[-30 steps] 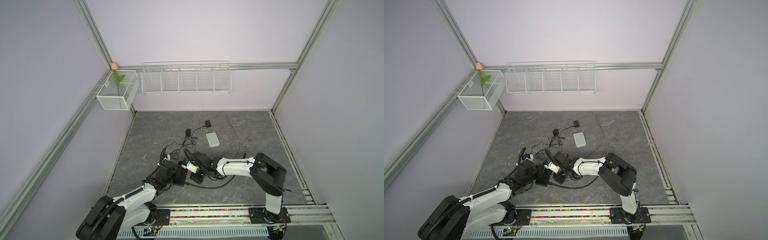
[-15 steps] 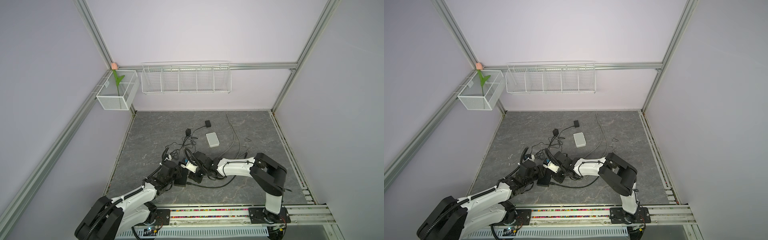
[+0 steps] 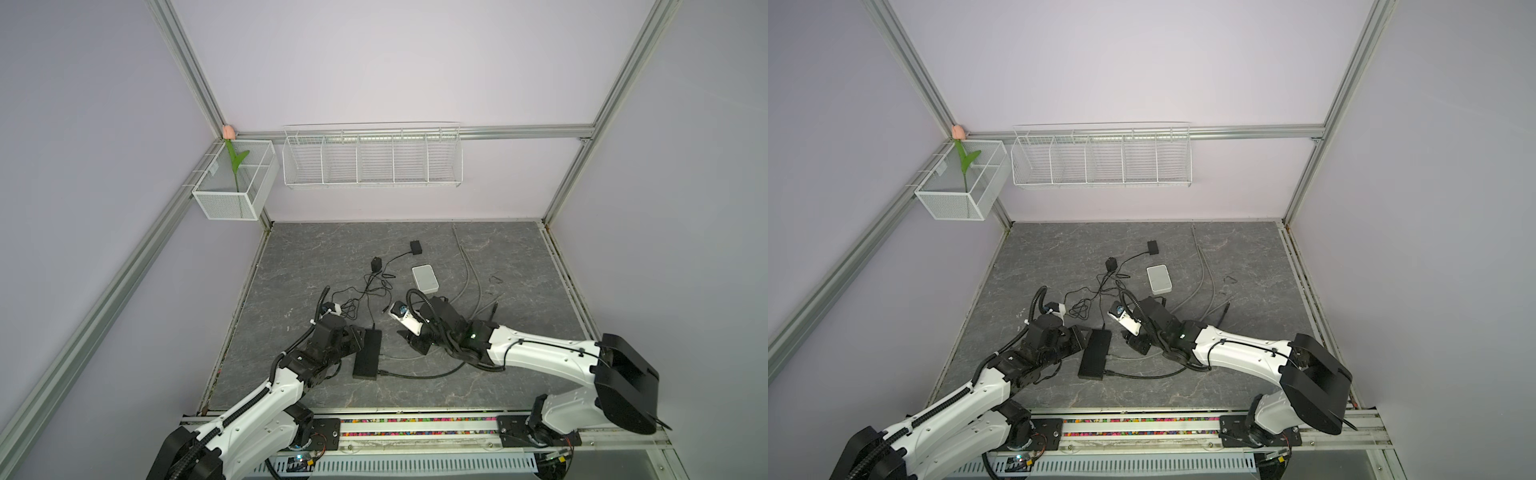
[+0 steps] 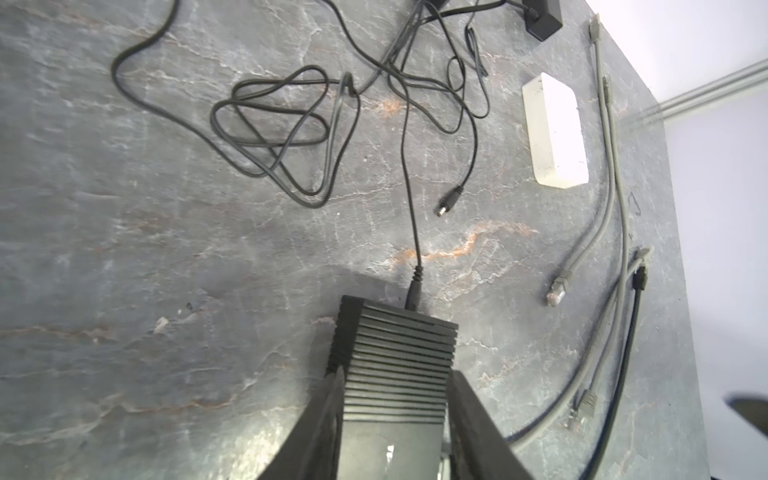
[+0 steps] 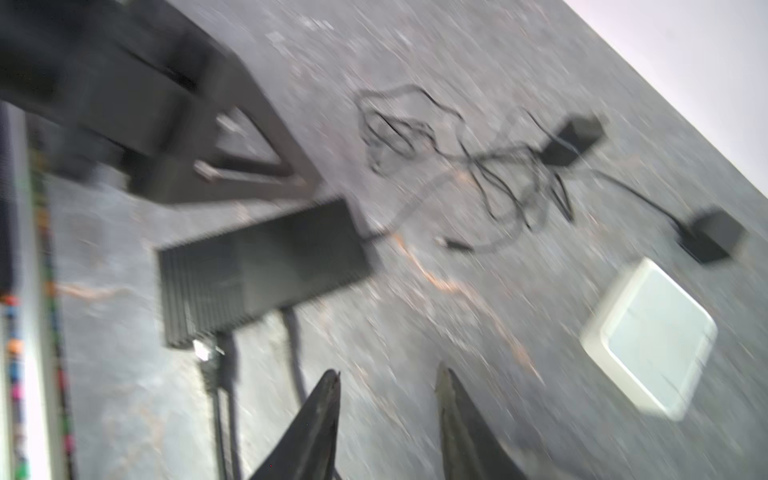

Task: Insert the plug into the switch port
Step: 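Open the right gripper and withdraw it from the switch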

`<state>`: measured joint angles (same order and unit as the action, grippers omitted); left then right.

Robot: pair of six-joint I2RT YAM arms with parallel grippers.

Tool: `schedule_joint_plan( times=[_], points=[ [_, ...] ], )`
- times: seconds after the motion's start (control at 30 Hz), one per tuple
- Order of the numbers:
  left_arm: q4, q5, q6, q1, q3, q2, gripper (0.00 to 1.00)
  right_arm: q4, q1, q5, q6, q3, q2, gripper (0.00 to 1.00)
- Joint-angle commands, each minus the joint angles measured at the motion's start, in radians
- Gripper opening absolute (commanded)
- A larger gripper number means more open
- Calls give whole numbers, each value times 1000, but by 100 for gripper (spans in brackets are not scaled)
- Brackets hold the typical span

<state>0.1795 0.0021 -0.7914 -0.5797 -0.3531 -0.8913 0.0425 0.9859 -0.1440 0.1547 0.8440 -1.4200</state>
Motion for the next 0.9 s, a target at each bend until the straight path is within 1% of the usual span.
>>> schedule_joint_plan(
  times=[0.0,0.13,0.17,0.3,0.37,0.43,0.5,0.57,0.7,0.73,0.77,0.87],
  points=[
    [26,28,35,6,-47,18,43,79,-73,-131,19,-21,70,43],
    [37,48,45,6,-62,38,46,97,-159,-128,0,-26,137,46],
    [41,48,49,6,-60,43,47,96,-171,-132,-9,-26,149,48],
    [59,42,53,6,-52,64,50,111,-237,-169,-87,-23,168,53],
    [61,42,55,6,-52,69,52,132,-264,-141,-115,-19,161,53],
    [67,45,68,6,-59,66,55,148,-265,-105,-127,-14,140,53],
    [108,26,83,-4,-82,48,56,152,-265,-68,-130,-18,117,55],
    [144,-31,84,-59,-111,19,58,152,-266,-67,-133,-21,91,55],
    [135,-189,35,-311,-202,-97,64,156,-266,-64,-146,17,30,56],
    [133,-211,23,-353,-230,-141,65,161,-265,-56,-154,28,13,56],
    [119,-208,15,-374,-245,-179,65,163,-264,-49,-157,43,0,56],
    [47,-123,-17,-385,-268,-303,65,163,-264,-36,-165,78,-25,56]
  ],
)
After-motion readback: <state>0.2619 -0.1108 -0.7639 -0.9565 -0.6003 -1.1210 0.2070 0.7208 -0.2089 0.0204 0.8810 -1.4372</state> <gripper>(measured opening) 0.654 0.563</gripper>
